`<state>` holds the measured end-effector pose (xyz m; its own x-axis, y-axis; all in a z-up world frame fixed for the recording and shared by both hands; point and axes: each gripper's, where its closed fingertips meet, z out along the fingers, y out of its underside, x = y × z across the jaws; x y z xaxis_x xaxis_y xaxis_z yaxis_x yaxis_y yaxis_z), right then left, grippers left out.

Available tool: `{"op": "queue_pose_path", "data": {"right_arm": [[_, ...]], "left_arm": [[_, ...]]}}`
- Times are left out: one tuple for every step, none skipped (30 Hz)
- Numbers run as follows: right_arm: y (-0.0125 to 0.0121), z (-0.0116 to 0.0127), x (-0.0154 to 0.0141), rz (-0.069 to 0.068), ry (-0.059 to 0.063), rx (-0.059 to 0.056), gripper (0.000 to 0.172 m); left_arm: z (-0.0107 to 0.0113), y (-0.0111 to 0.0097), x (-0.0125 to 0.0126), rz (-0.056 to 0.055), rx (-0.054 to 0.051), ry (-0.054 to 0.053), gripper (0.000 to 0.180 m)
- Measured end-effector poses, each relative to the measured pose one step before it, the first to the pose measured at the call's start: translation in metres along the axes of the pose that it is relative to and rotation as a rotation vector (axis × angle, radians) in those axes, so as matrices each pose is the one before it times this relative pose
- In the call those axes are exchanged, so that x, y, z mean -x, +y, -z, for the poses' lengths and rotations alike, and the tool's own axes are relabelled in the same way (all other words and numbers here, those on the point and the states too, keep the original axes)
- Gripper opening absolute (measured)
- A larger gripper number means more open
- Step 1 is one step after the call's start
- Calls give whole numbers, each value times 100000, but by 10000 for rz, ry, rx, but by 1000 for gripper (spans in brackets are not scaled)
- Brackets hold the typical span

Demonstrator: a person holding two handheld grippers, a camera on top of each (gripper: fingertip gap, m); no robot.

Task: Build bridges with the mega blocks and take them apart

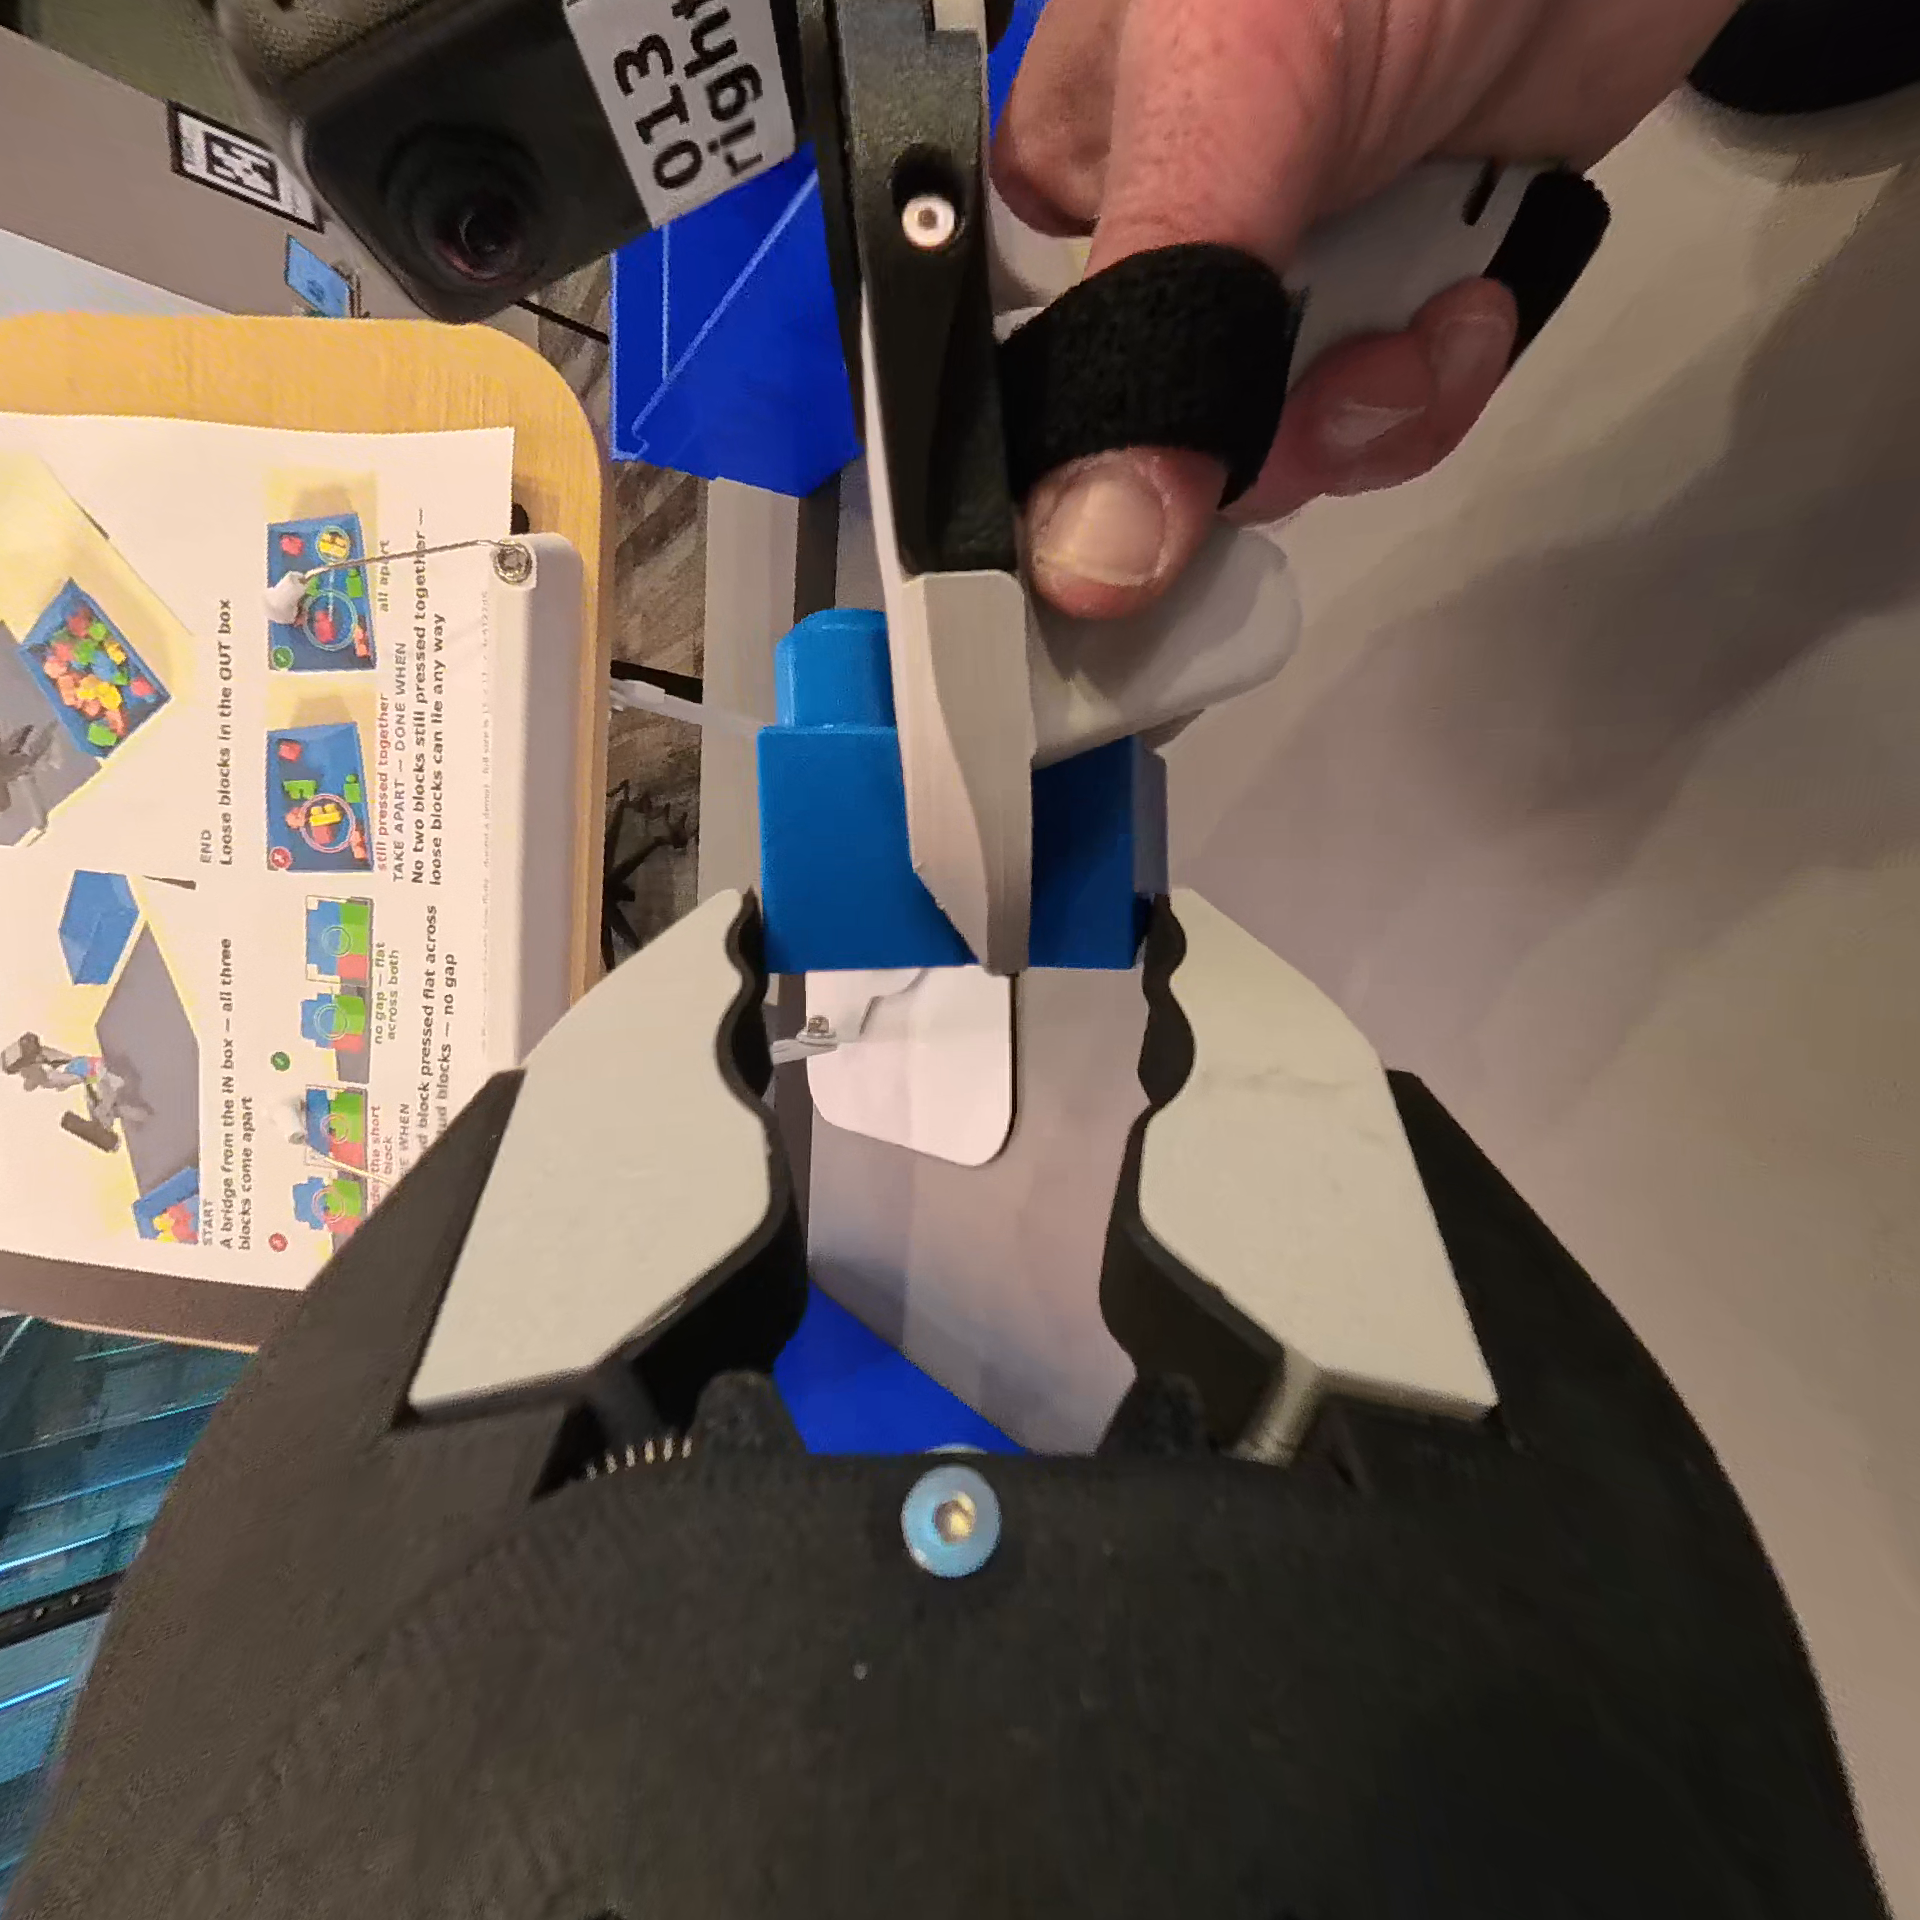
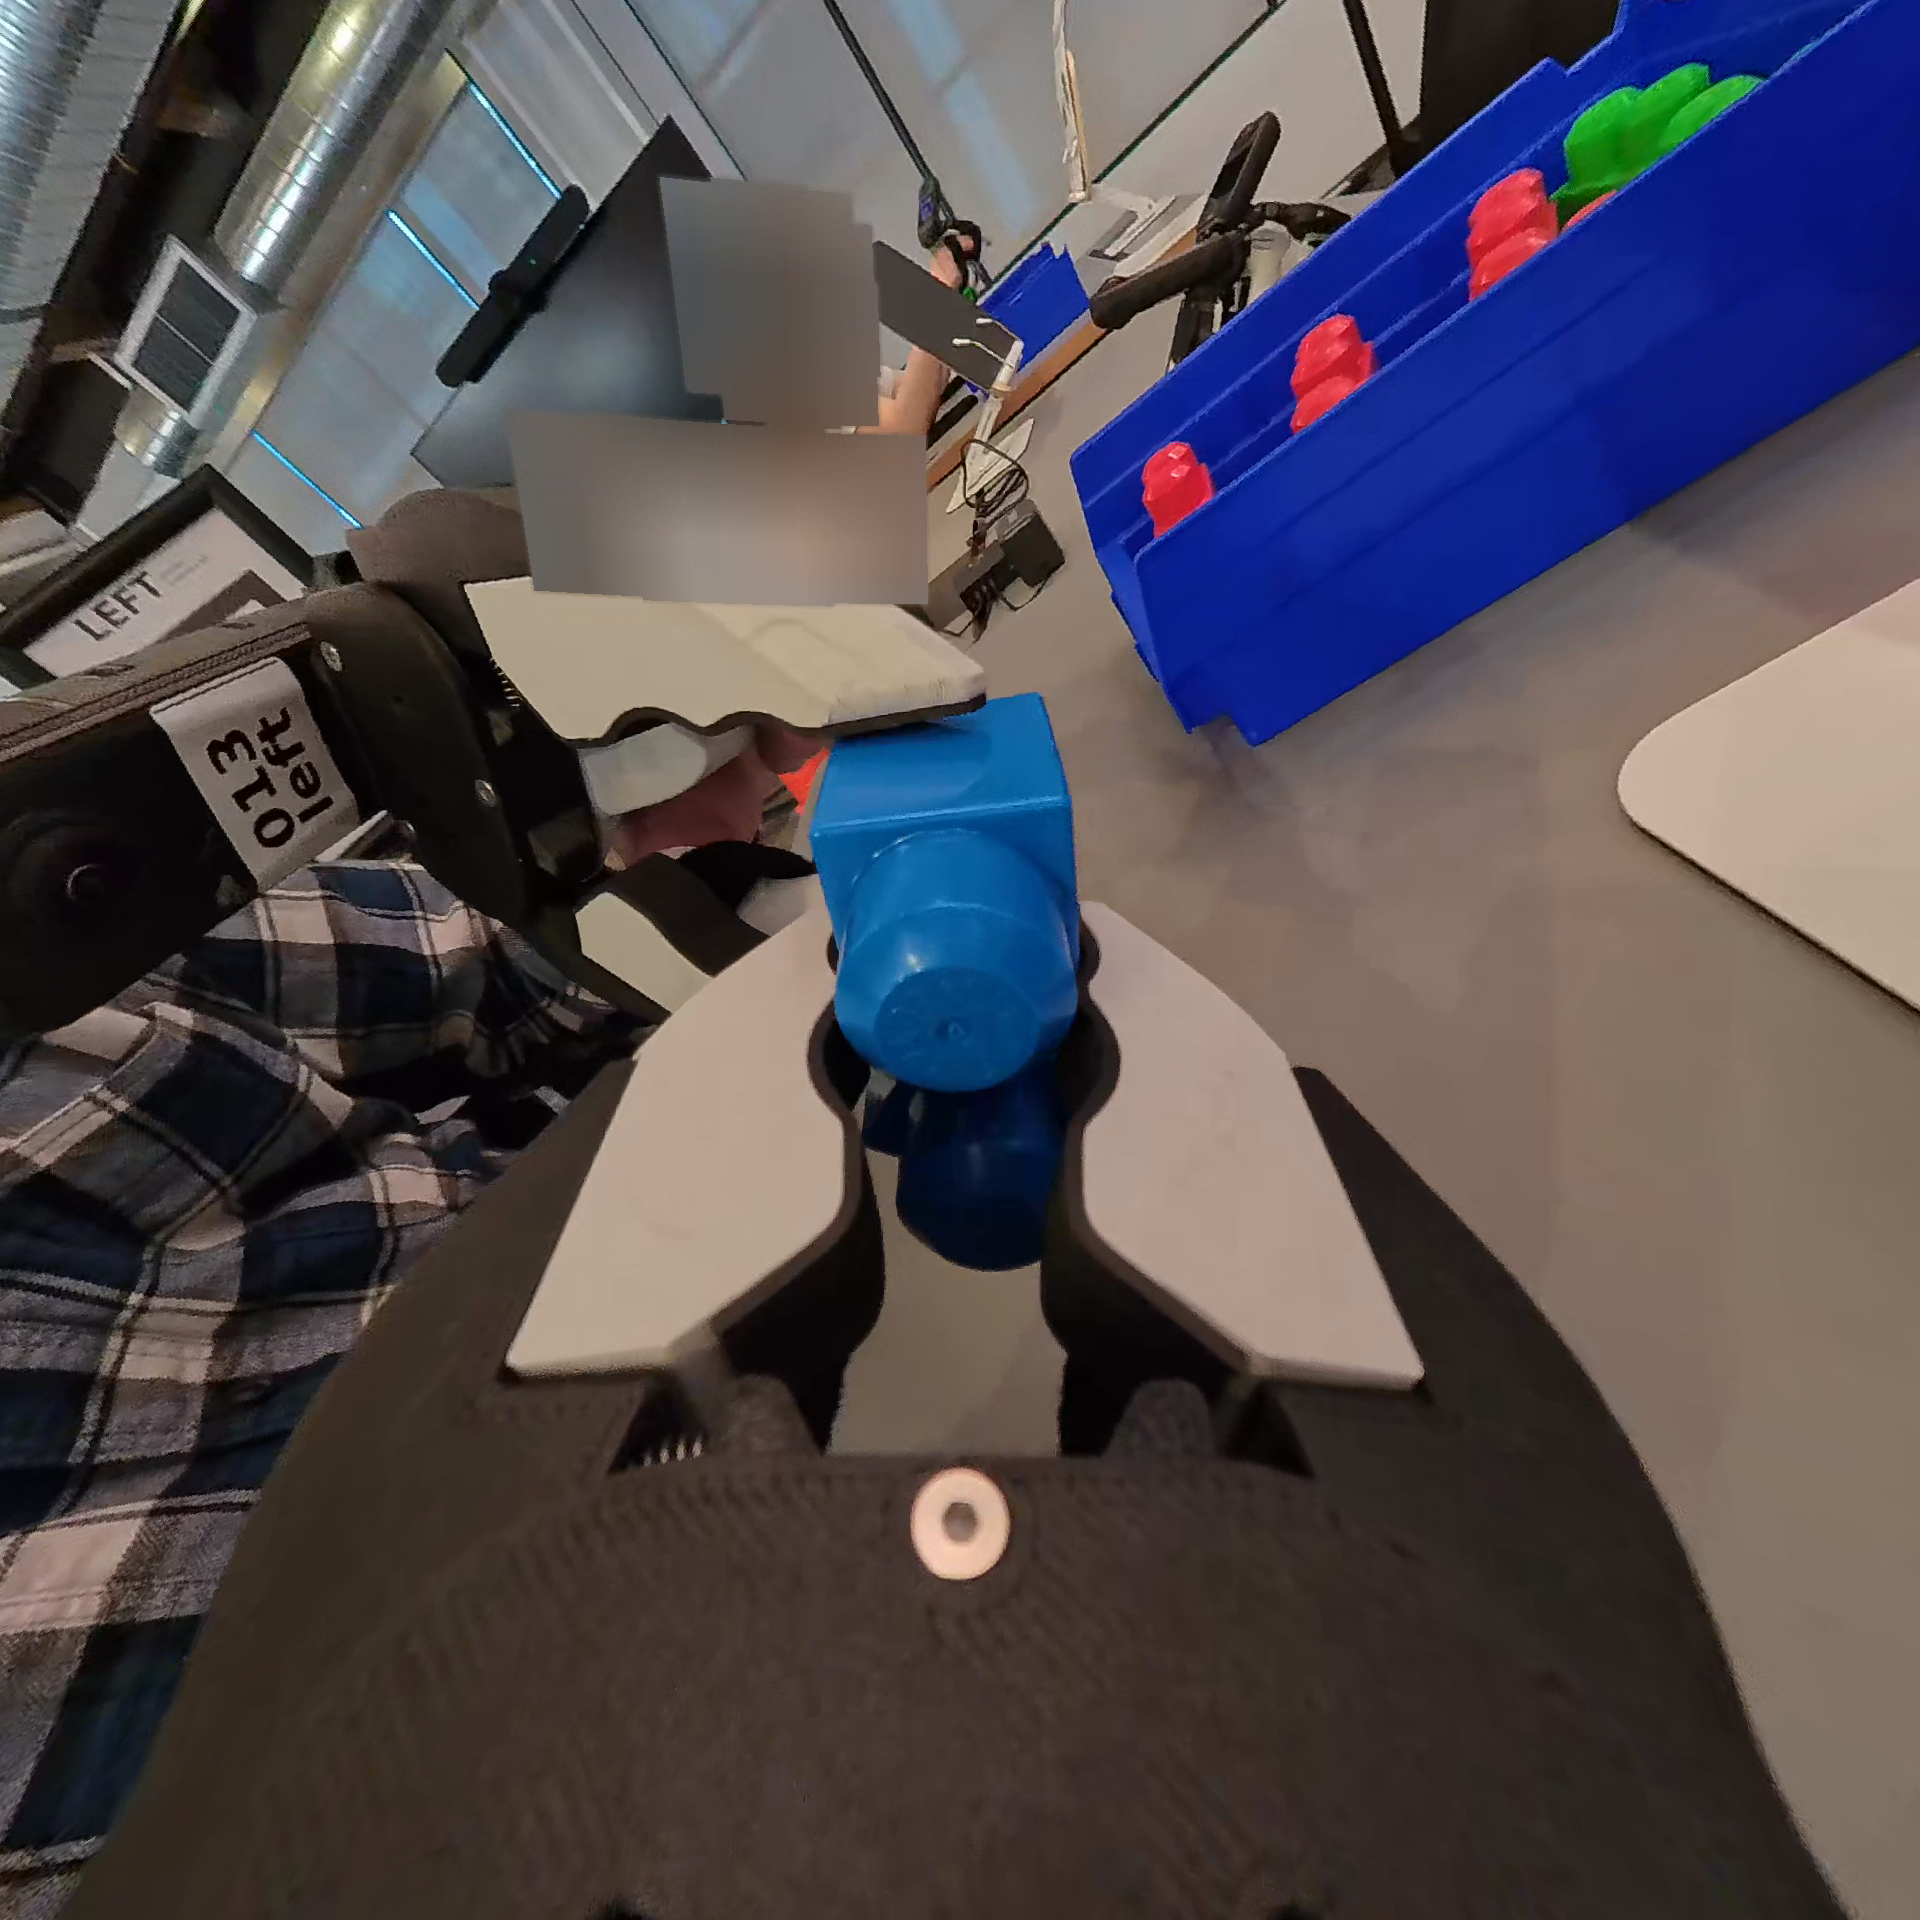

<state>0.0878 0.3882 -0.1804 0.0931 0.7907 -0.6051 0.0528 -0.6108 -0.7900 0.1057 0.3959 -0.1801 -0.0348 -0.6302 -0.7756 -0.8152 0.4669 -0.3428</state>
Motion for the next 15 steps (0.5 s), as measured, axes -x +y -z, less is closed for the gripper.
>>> {"op": "queue_pose_path", "data": {"right_arm": [[100, 5, 71, -118, -114, 18, 36], [78, 32, 146, -85, -168, 32, 36], [-103, 47, 210, 20, -145, -80, 36], [-123, 37, 99, 39, -38, -69, 36], [-46, 26, 29, 59, 22, 12, 36], [-107, 67, 50, 31, -31, -38, 36], [-183, 86, -85, -47, 68, -93, 35], [-11, 128, -474, 39, 356, 36, 32], [93, 179, -250, 211, 194, 71, 28], [64, 125, 123, 82, -88, -1, 21], [-152, -9, 315, -10, -156, -155, 21], [-84, -150, 197, 69, 14, -32, 21], [354, -222, -92, 136, 166, 297, 21], [382, -141, -114, 79, 80, 246, 21], [63, -42, 77, -133, -146, -57, 20]], "left_arm": [[13, -46, -83, 59, -57, 103, 69], [69, -68, -159, 82, -90, 216, 68], [133, -188, 27, 25, -142, 58, 68], [104, -129, 122, -60, -48, -71, 68], [32, -16, 28, -31, 39, -11, 68], [62, -83, -23, 29, -49, 33, 67], [138, -187, 161, -26, -146, -159, 66], [188, -107, 320, -74, -80, -301, 63], [390, -289, 176, -61, -207, -115, 50], [464, -393, 308, 64, -276, -84, 37], [442, -432, 131, -58, -314, 42, 2], [83, -92, 35, -26, -112, 14, 2], [-172, 77, -323, 47, -11, 217, 2], [-168, 153, -456, 106, 28, 313, 0], [-37, 160, -45, 91, -1, 11, 0]]}}
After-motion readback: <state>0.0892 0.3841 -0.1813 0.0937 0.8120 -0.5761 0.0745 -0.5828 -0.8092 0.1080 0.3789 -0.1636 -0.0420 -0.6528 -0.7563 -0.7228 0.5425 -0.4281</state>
